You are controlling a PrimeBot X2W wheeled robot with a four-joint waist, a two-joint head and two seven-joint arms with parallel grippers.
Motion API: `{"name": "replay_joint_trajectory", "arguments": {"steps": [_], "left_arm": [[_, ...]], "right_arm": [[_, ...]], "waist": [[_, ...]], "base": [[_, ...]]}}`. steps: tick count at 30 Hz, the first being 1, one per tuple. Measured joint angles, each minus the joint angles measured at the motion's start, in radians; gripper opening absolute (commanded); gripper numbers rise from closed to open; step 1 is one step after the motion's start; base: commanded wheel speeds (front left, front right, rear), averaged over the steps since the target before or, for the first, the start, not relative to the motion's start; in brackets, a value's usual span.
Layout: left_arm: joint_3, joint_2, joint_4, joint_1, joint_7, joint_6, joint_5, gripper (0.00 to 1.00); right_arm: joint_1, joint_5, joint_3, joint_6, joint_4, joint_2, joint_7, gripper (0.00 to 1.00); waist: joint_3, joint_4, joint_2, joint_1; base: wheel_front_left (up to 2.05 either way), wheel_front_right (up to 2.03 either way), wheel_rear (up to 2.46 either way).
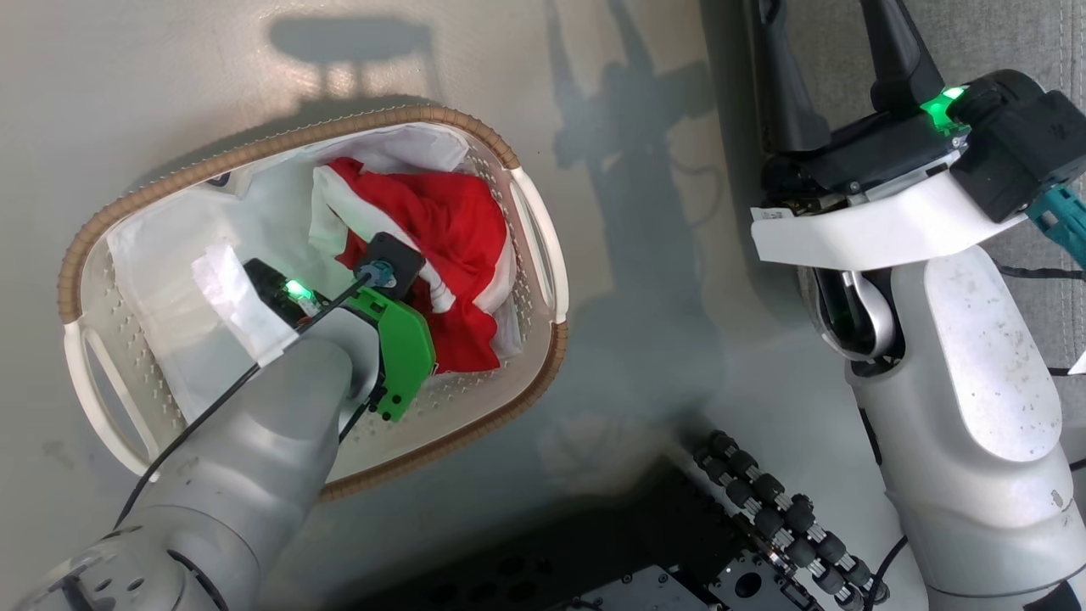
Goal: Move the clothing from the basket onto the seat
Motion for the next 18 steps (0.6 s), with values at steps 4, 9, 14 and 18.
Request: {"name": "replay_joint_trajectory", "arguments": {"steps": [4, 9, 14, 18], "left_arm": [[0.002, 0.016, -0.002, -0.006, -0.041, 0.0, -0.018, 0.0], [-0.001, 0.009, -0.02, -0.005, -0.077, 0.0, -0.036, 0.0], [0.0, 0.001, -0.037, 0.008, -0.105, 0.0, -0.064, 0.0], [-0.002, -0.008, -0.054, 0.027, -0.118, 0.0, -0.077, 0.0]], "right_arm": [[-0.013, 0.004, 0.0, 0.0, 0.01, 0.0, 0.0, 1.0], [-0.012, -0.004, -0.012, 0.0, 0.036, 0.0, 0.0, 1.0], [-0.004, -0.021, -0.018, 0.0, 0.062, 0.0, 0.0, 1.0], [0.016, -0.033, -0.024, 0.0, 0.085, 0.001, 0.0, 1.0]], "waist": [[-0.013, -0.004, 0.0, 0.0], [-0.049, 0.002, 0.0, 0.0], [-0.099, 0.021, 0.0, 0.0], [-0.146, 0.039, 0.0, 0.0]], "base": [[0.0, 0.0, 0.0], [0.0, 0.0, 0.0], [0.0, 0.0, 0.0], [0.0, 0.0, 0.0]]}}
